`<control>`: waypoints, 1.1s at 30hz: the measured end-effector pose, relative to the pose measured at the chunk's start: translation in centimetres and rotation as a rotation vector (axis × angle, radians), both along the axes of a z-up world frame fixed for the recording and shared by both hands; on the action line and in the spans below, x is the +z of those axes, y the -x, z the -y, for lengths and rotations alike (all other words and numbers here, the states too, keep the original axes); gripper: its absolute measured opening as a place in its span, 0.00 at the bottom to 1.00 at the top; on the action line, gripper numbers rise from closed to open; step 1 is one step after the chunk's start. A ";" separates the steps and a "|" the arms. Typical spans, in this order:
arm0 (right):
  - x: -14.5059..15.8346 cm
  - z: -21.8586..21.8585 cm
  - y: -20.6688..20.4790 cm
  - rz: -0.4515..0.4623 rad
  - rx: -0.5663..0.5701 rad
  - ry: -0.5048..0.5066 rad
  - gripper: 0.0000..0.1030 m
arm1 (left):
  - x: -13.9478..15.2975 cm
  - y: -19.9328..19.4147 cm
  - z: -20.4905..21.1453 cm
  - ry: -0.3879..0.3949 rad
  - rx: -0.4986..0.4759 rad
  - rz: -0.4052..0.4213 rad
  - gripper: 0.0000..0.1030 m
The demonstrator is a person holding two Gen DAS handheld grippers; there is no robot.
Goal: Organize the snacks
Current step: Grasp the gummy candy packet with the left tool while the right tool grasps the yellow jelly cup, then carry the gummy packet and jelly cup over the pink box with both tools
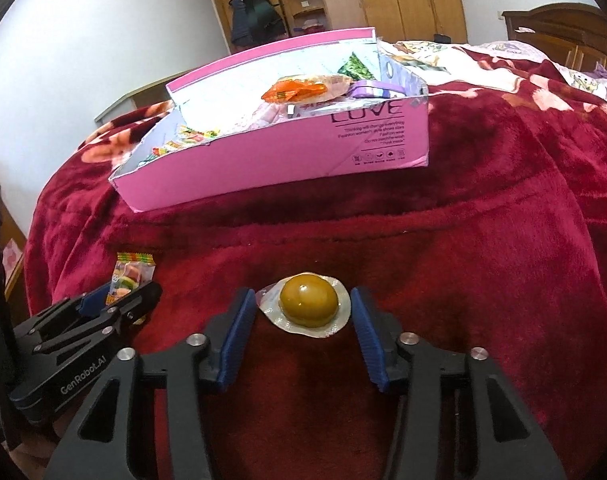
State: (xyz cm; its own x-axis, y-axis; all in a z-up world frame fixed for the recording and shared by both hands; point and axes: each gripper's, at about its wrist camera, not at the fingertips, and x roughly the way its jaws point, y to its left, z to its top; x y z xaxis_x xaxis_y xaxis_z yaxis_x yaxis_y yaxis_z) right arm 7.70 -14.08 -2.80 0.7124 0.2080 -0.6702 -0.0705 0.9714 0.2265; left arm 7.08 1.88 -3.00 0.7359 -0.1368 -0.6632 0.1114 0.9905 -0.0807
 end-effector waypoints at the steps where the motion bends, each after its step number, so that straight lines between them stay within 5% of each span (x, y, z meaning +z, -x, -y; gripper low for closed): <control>1: 0.0 0.0 0.0 0.001 -0.002 0.000 0.45 | 0.0 0.0 0.0 0.000 0.000 0.000 0.41; 33: 3.2 0.3 3.3 0.160 0.039 -0.031 0.40 | 4.7 1.9 0.4 0.061 -0.035 0.080 0.41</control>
